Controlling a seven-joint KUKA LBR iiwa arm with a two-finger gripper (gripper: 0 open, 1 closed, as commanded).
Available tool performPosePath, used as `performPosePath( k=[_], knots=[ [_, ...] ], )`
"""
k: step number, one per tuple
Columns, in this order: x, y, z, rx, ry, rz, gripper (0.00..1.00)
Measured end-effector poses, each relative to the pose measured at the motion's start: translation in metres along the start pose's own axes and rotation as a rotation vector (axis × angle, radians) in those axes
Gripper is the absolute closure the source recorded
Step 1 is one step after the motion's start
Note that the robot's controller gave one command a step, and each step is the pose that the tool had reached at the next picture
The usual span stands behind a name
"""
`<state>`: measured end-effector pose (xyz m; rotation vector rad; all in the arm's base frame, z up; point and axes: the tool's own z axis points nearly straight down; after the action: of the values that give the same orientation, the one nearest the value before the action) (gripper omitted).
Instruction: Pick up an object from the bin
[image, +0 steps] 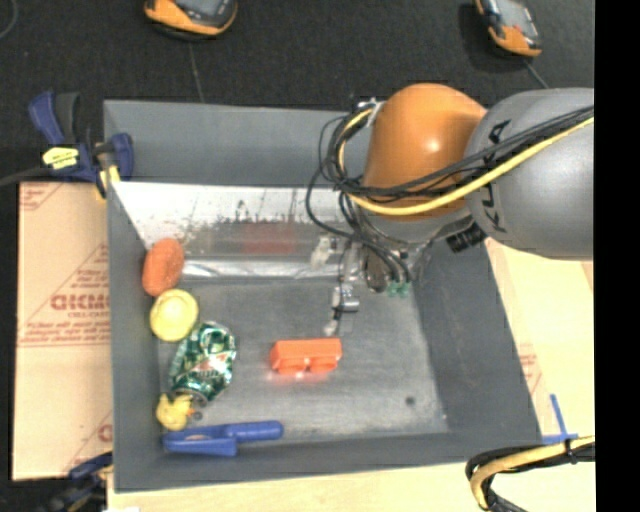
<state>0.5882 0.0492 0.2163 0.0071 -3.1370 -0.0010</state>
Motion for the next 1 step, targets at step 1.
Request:
performPosePath(
  k=[1],
  knots=[
    [-0.0014,0.0001,-0.0047,-0.001,-0.008,0.001,0.00]
  ],
)
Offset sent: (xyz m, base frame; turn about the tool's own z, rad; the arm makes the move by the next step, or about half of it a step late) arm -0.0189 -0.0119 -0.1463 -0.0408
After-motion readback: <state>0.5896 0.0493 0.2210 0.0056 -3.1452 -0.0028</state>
